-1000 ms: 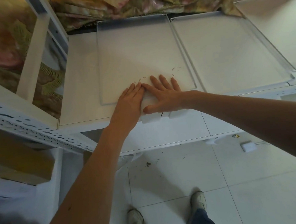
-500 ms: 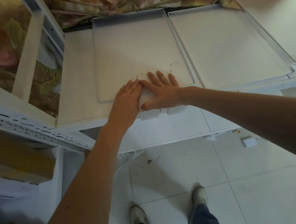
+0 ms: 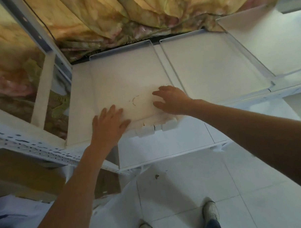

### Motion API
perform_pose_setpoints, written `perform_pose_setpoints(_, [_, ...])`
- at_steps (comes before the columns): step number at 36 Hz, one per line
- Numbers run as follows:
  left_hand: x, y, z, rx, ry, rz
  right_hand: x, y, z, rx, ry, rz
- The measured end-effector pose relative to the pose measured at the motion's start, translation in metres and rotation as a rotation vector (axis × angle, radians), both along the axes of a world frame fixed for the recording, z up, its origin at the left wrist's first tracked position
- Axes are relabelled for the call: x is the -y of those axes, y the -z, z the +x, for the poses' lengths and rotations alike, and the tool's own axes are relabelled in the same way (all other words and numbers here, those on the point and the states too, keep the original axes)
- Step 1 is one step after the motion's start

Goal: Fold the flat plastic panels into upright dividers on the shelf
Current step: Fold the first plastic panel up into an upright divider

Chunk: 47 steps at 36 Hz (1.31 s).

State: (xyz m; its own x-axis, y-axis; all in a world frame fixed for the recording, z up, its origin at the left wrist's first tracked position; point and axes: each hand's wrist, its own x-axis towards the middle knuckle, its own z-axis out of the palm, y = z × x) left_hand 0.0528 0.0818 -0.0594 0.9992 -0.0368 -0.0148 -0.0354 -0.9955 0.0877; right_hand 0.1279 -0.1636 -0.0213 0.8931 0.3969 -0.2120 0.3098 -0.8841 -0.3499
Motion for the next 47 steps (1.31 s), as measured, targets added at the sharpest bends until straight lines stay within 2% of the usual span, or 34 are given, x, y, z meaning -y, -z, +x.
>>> perform_pose_setpoints(3, [-0.004,-0.012,-0.005,-0.012,-0.328,-0.306,0.012,0.006,-0.001,-0.064,-0.005,-0.064])
perform_pose_setpoints(7, [0.005,-0.03,-0.008,0.117,-0.685,-0.738,0.016,0.013,-0.011,-0.065,-0.072,-0.12])
perform_pose_setpoints(9, [0.0,-0.034,-0.009,0.126,-0.927,-1.07,0.017,0.013,-0.012,-0.071,-0.053,-0.098])
perform_pose_setpoints(11, [-0.005,-0.037,-0.007,0.074,-1.032,-1.385,0.019,0.015,-0.01,-0.068,-0.064,-0.095])
perform_pose_setpoints(15, [-0.026,-0.041,-0.006,0.093,-1.152,-1.846,0.02,0.015,-0.007,-0.103,0.002,-0.048])
perform_pose_setpoints(19, [-0.013,-0.05,-0.005,-0.053,-0.973,-1.97,0.017,0.013,-0.008,-0.135,0.051,-0.024])
perform_pose_setpoints(22, [0.0,-0.075,-0.01,0.009,-0.907,-2.108,0.011,-0.004,-0.014,-0.185,0.07,0.005])
perform_pose_setpoints(26, [0.023,-0.093,-0.012,0.012,-0.784,-2.118,0.012,-0.007,-0.023,-0.269,0.073,0.005])
perform_pose_setpoints(31, [0.051,-0.129,-0.021,-0.137,-0.566,-1.747,-0.006,-0.019,-0.037,-0.118,0.294,0.026])
perform_pose_setpoints(35, [0.064,-0.164,-0.023,-0.001,-0.42,-1.462,-0.025,-0.038,-0.044,-0.123,0.351,0.047])
perform_pose_setpoints(39, [0.07,-0.191,-0.022,0.07,-0.131,-1.19,-0.04,-0.065,-0.049,-0.166,0.318,0.133])
perform_pose_setpoints(42, [0.07,-0.197,-0.023,0.036,-0.008,-1.126,-0.043,-0.081,-0.05,-0.177,0.285,0.21])
perform_pose_setpoints(45, [0.065,-0.188,-0.023,0.0,0.034,-1.142,-0.052,-0.091,-0.055,-0.245,0.281,0.25])
perform_pose_setpoints(47, [0.065,-0.177,-0.024,-0.029,0.055,-1.107,-0.065,-0.094,-0.059,-0.298,0.315,0.348])
